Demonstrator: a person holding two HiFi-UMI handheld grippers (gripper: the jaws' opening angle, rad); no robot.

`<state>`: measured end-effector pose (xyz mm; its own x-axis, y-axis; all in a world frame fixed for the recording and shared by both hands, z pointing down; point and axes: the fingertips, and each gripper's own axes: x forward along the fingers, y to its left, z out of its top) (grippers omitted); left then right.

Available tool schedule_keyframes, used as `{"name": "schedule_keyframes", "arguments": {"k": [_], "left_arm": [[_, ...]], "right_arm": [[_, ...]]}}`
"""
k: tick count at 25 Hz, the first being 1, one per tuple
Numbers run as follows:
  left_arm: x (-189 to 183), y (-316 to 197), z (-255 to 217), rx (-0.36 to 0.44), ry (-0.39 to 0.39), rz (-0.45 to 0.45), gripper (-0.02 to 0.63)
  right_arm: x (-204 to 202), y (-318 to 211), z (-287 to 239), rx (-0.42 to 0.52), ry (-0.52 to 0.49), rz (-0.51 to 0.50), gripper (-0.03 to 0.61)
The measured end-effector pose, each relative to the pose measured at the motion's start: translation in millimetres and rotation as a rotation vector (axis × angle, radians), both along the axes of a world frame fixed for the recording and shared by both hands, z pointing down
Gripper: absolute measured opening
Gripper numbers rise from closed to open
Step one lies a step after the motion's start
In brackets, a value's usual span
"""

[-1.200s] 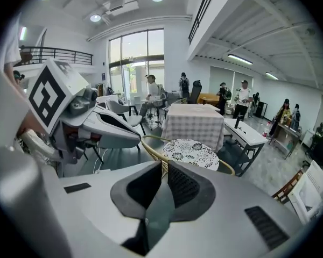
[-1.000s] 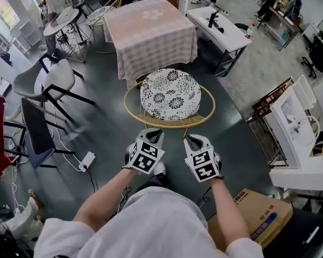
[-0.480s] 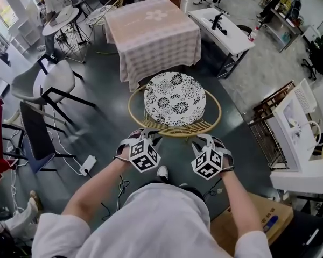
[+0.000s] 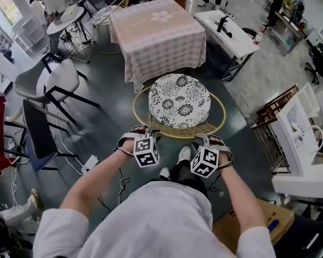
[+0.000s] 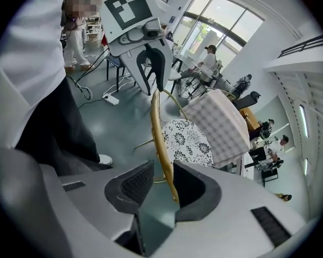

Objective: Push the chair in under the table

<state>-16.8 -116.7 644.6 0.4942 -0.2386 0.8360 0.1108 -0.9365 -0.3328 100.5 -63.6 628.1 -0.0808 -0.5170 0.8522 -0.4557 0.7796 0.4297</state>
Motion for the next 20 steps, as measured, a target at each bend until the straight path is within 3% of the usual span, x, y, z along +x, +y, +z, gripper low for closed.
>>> {"name": "schedule_keyframes", "arguments": {"k": [8,15,20], "left_arm": [[5,-10,22,0.053,-0.092,0.077,0.101],[6,-11,28,0.088,-0.174,0.196,0.086],[9,-11,27,0.093,-0.179,0.211,0.08]], "right_arm": [[-10,-17,22,-0.02,0.108,-0.122,0.094],[-14,-15,28,-0.078,0.142,-0.206,0.076],[-11,-17,27,-0.102,0.128,-0.193,0.074]]}}
